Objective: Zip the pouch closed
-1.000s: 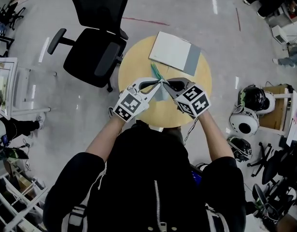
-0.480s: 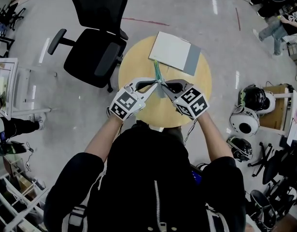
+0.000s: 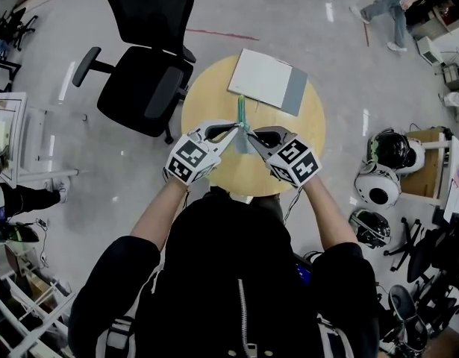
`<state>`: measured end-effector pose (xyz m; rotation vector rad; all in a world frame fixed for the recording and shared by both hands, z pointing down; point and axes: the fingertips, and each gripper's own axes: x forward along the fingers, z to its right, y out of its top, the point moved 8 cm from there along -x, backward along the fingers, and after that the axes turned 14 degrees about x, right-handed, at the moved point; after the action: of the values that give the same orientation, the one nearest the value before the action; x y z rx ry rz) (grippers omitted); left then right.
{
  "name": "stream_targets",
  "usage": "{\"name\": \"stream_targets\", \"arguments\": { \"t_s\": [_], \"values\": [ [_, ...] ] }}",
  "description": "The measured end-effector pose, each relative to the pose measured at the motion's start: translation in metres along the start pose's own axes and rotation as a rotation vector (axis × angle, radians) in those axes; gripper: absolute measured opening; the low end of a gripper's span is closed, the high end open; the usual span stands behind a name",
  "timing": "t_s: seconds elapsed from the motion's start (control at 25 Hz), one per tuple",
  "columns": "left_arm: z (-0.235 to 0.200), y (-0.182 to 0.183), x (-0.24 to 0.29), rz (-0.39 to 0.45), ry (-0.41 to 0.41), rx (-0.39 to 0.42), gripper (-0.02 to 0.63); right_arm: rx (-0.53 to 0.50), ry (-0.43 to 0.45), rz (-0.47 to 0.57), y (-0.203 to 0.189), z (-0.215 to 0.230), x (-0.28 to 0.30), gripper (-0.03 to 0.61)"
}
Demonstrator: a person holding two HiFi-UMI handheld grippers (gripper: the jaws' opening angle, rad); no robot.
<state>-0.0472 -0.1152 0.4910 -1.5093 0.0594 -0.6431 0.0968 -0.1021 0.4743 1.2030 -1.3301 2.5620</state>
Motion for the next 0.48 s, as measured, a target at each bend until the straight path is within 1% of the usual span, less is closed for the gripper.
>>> {"name": "stream_targets", "arguments": {
  "t_s": [0.2,0.36,0.48],
  "values": [
    [-0.003,-0.005,-0.003,-0.024,0.001,0.010,0.009,0.001,0.000,-0.002,-0.003,-0.003,0.000,0.011],
    [-0.010,-0.010,-0.008,-0.026,0.043,-0.032,0.009,0.004,0.001,0.001,-0.006,-0.006,-0.004,0.011],
    [-0.015,-0.015,-0.011,-0.033,0.062,-0.041,0.008,0.006,0.001,0.004,-0.008,-0.007,-0.006,0.011]
  ]
}}
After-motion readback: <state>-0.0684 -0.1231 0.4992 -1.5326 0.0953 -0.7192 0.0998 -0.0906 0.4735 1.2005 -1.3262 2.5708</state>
